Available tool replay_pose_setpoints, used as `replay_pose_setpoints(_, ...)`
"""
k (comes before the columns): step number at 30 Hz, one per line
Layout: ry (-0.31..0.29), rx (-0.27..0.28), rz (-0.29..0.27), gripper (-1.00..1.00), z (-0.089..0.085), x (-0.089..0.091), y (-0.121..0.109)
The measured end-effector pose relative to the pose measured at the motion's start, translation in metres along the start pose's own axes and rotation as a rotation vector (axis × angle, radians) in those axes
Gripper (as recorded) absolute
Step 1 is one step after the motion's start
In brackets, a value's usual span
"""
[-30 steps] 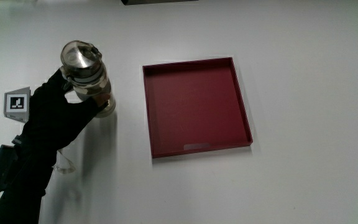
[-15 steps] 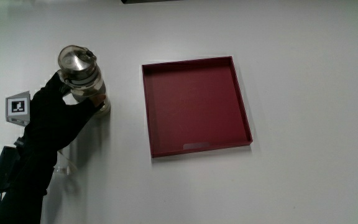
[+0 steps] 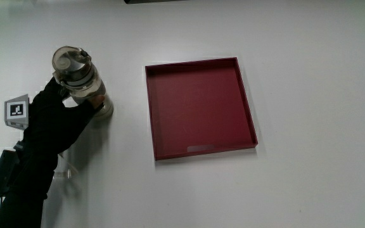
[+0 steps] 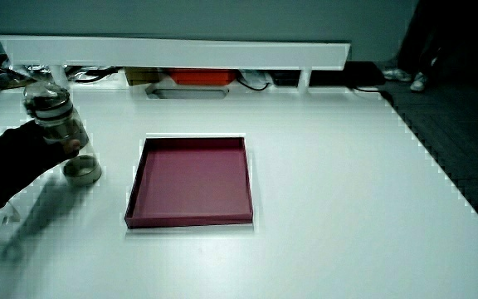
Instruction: Place bottle
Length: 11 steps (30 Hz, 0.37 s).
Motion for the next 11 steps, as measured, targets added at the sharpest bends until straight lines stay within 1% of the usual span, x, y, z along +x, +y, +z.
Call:
replay_pose_setpoints(1,-0.008,0.003,-0.006,0.0,-0.0002,0.0002,-0.0001)
replay_pose_setpoints(2,0.0,0.002,-0.006,0.0,0.0,-0.0008,0.0005)
replay_pose_setpoints(4,-0.003,0.001,-0.011,0.0,-0.0003,-0.0014,0.001)
replay_pose_setpoints(5,0.007,0.001,-0.007,-0.06,-0.0003,-0.0014,0.001)
replay_pose_setpoints(6,-0.006,-0.003,-0.016,-0.12,-0.0007,-0.001,0.0008)
replay_pose_setpoints(7,-0.001,-0.002,-0.004,-0.19,-0.0006,-0.0019,0.0004)
replay_pose_setpoints(8,-0.014,-0.004,-0.001,-0.25,-0.0011,0.0005,-0.0012)
replay_pose_setpoints(9,0.003,-0.001,0.004,-0.31,-0.0008,-0.0019,-0.0015)
replay_pose_setpoints(10,0.003,-0.006,0.018,-0.38,-0.0007,0.0001,-0.0039)
replay_pose_setpoints(11,-0.011,0.0,0.012,-0.44,-0.0001,0.0005,-0.0064)
